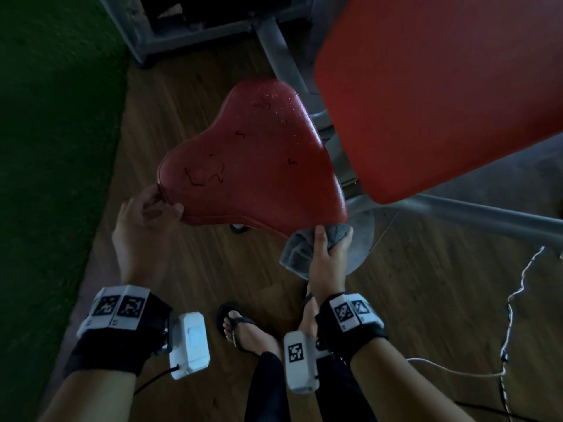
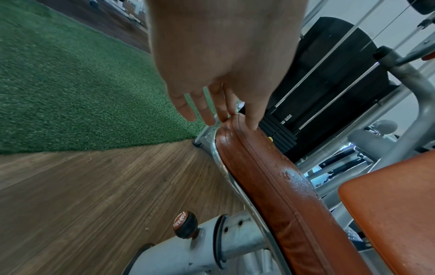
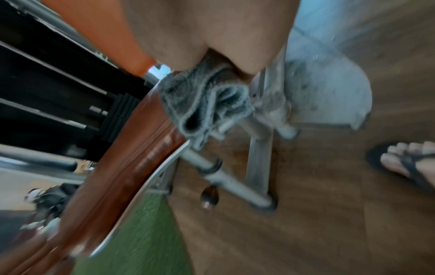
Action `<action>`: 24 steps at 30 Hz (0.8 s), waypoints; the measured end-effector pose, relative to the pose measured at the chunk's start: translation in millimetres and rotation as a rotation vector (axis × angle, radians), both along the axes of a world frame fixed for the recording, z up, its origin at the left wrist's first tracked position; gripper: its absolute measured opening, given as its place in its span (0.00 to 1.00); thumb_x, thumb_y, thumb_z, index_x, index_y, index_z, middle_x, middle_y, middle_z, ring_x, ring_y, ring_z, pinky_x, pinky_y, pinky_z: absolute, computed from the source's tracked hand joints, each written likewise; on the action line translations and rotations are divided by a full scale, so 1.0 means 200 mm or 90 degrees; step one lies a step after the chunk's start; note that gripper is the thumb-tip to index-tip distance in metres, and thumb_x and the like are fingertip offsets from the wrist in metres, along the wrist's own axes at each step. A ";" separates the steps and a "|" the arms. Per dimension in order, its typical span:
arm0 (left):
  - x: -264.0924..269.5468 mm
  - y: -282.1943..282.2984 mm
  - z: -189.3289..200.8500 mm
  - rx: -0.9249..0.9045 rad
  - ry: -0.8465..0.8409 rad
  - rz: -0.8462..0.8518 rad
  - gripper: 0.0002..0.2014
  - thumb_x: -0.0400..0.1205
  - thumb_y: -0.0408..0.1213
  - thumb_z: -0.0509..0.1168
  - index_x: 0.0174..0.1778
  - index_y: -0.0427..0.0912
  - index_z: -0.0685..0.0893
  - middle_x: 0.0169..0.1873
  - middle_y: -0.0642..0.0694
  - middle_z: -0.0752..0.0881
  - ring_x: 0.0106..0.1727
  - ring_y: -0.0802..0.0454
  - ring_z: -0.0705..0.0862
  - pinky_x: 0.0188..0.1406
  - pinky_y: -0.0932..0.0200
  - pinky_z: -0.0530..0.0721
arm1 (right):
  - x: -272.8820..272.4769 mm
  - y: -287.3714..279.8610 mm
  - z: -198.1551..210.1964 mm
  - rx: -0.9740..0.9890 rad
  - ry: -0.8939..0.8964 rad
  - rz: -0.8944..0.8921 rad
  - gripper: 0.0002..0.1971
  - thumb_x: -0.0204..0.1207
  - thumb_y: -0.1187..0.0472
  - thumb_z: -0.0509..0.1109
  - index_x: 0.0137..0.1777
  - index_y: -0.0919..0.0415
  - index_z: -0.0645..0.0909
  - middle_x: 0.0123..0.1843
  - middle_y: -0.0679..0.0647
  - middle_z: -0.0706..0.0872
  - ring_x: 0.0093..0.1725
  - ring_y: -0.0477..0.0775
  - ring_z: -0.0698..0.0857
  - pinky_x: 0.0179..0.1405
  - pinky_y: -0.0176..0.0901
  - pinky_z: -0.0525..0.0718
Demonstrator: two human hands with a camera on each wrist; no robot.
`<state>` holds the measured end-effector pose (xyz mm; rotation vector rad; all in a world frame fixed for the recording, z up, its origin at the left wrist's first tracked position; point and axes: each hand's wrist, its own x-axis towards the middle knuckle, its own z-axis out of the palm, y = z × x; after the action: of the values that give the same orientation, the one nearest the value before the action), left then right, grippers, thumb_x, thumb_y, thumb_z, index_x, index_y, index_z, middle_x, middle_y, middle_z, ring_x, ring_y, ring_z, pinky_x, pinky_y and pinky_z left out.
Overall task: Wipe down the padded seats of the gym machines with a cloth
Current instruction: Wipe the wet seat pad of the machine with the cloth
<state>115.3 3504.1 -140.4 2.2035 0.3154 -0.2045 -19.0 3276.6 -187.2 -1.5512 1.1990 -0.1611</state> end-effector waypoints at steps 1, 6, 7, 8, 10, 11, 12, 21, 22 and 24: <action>0.00 0.00 0.00 -0.006 0.001 0.001 0.23 0.77 0.44 0.74 0.69 0.52 0.82 0.60 0.51 0.83 0.59 0.54 0.84 0.52 0.59 0.79 | 0.00 -0.04 0.01 0.001 0.000 0.010 0.47 0.72 0.26 0.60 0.84 0.52 0.52 0.80 0.57 0.70 0.77 0.54 0.73 0.75 0.59 0.74; -0.01 0.00 -0.02 -0.011 0.006 0.013 0.27 0.75 0.46 0.74 0.72 0.53 0.79 0.61 0.52 0.81 0.58 0.56 0.84 0.56 0.55 0.82 | 0.01 -0.15 0.06 -0.032 -0.020 0.046 0.20 0.86 0.50 0.60 0.74 0.57 0.70 0.63 0.52 0.84 0.61 0.45 0.83 0.67 0.50 0.81; -0.02 0.00 -0.02 -0.014 0.005 0.013 0.27 0.75 0.46 0.74 0.72 0.53 0.79 0.62 0.51 0.81 0.58 0.56 0.84 0.55 0.57 0.82 | 0.00 -0.13 0.07 -0.036 -0.026 0.054 0.21 0.86 0.50 0.60 0.76 0.56 0.68 0.64 0.51 0.83 0.62 0.44 0.82 0.66 0.46 0.81; -0.02 -0.01 -0.03 -0.022 0.003 0.016 0.28 0.75 0.46 0.74 0.72 0.53 0.79 0.62 0.51 0.81 0.58 0.57 0.84 0.53 0.58 0.82 | -0.01 -0.10 0.06 -0.037 -0.027 0.062 0.22 0.86 0.50 0.60 0.77 0.55 0.66 0.66 0.50 0.82 0.63 0.43 0.82 0.65 0.42 0.81; -0.03 -0.02 -0.03 -0.038 0.005 0.026 0.28 0.76 0.46 0.74 0.73 0.52 0.79 0.63 0.50 0.81 0.57 0.58 0.84 0.53 0.60 0.83 | -0.03 -0.06 0.06 -0.025 -0.026 0.067 0.25 0.86 0.50 0.60 0.79 0.55 0.63 0.67 0.50 0.81 0.65 0.43 0.81 0.63 0.36 0.81; -0.03 -0.02 -0.02 -0.041 0.006 0.031 0.28 0.76 0.46 0.74 0.73 0.52 0.78 0.63 0.50 0.80 0.58 0.57 0.84 0.55 0.59 0.83 | -0.03 -0.06 0.06 -0.021 -0.020 0.068 0.25 0.86 0.50 0.60 0.80 0.56 0.63 0.68 0.50 0.80 0.66 0.44 0.81 0.64 0.36 0.80; -0.03 -0.03 -0.02 -0.042 0.004 0.033 0.28 0.76 0.47 0.74 0.73 0.52 0.78 0.63 0.51 0.80 0.60 0.56 0.84 0.57 0.57 0.84 | -0.02 -0.08 0.06 -0.025 -0.006 0.071 0.24 0.86 0.50 0.60 0.79 0.56 0.64 0.68 0.52 0.80 0.66 0.47 0.81 0.65 0.40 0.80; -0.09 -0.14 -0.03 0.002 0.007 0.041 0.40 0.75 0.44 0.76 0.81 0.46 0.67 0.71 0.43 0.69 0.68 0.47 0.75 0.59 0.54 0.76 | 0.36 -0.41 0.11 -0.236 0.226 0.329 0.24 0.87 0.46 0.54 0.74 0.62 0.71 0.70 0.65 0.79 0.68 0.66 0.78 0.60 0.49 0.72; -0.09 -0.15 -0.03 0.006 0.001 0.045 0.40 0.75 0.44 0.77 0.81 0.45 0.66 0.71 0.43 0.69 0.69 0.47 0.74 0.60 0.56 0.74 | 0.42 -0.41 0.11 -0.257 0.236 0.354 0.26 0.87 0.44 0.53 0.77 0.62 0.69 0.73 0.64 0.77 0.71 0.66 0.76 0.66 0.50 0.72; -0.10 -0.16 -0.04 0.016 -0.011 0.052 0.40 0.74 0.42 0.77 0.82 0.44 0.66 0.71 0.43 0.69 0.68 0.47 0.74 0.60 0.58 0.73 | 0.52 -0.40 0.09 -0.287 0.256 0.376 0.30 0.86 0.42 0.50 0.81 0.60 0.64 0.77 0.63 0.74 0.75 0.64 0.73 0.73 0.53 0.68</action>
<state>95.3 3472.1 -148.4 2.2107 0.3987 -0.1376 84.2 3196.1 -168.9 -2.3532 0.9854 0.3053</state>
